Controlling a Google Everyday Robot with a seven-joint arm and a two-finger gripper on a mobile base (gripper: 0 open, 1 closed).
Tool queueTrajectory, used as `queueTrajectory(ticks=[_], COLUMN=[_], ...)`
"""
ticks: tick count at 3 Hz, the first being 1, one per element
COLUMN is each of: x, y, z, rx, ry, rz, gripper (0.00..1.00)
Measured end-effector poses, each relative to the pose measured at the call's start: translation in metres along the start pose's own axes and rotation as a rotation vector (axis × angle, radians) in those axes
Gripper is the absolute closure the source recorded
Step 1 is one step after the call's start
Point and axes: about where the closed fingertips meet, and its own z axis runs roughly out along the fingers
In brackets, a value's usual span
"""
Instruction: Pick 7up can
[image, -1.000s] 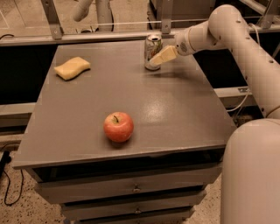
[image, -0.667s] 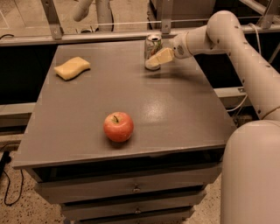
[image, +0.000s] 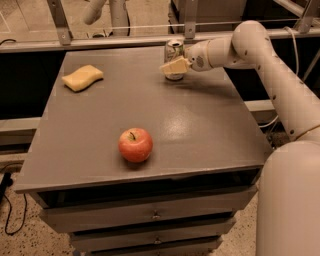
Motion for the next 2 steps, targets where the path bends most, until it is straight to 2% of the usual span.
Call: queueTrajectory(ticks=[1, 2], x=[-0.014, -0.039], y=[0.011, 0.029], z=[-0.003, -0.019], rx=[-0.034, -0.068], ry=[-0.047, -0.110], rz=[-0.017, -0.056], gripper=[0.64, 0.87])
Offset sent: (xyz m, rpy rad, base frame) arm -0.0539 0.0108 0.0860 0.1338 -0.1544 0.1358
